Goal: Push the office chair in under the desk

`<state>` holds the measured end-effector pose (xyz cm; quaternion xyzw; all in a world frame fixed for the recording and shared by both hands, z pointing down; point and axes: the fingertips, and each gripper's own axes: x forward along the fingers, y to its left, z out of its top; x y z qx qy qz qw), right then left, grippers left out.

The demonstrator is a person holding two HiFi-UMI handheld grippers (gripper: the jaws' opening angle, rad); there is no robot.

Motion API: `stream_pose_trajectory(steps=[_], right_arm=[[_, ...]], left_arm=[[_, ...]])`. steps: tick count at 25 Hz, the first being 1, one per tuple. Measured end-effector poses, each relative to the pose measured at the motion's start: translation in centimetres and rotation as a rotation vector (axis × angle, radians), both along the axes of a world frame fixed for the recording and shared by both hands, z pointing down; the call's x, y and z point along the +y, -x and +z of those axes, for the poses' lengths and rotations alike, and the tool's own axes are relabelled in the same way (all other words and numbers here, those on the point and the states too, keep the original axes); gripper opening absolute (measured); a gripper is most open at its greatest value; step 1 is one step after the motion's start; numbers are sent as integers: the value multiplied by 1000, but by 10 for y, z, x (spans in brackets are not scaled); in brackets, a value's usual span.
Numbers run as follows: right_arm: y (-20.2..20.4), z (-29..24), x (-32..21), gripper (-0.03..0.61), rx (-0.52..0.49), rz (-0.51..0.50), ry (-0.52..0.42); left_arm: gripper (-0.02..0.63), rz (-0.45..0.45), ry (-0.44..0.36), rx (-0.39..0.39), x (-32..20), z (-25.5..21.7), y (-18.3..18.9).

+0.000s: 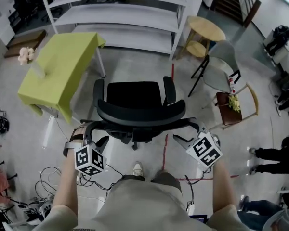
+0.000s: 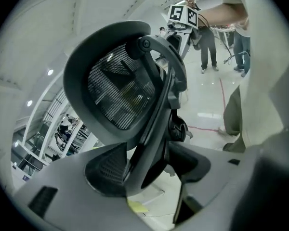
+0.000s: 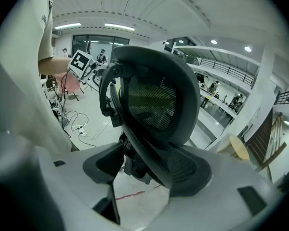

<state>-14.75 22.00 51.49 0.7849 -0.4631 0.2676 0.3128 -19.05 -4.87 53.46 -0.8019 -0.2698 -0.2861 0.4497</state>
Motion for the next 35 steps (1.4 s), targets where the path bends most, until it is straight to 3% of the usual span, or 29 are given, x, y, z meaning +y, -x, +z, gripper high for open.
stream_pose_trajectory(steps=[5,7,8,11,22,35], right_arm=[[-13,22,9,284,-7,-36,62],[-20,28,13,254,16,-53,87],[-23,29,15,217,23,-63,88],[-26,30,17,215,-8,-109,67],[-39,34,18,207,-121,-319,30],[-113,33,35,210,-97,-483,20]], left_arm=[[255,9,-59,-7,-3,12,-12],[227,-1,-71,-5,-1,13,-17],[225,-3,-78,-6,0,14,-19],[224,-18,-77,-10,3,15,-25],[244,-147,-46,-79,6,19,-28],[247,-328,-37,-139,35,21,-55]])
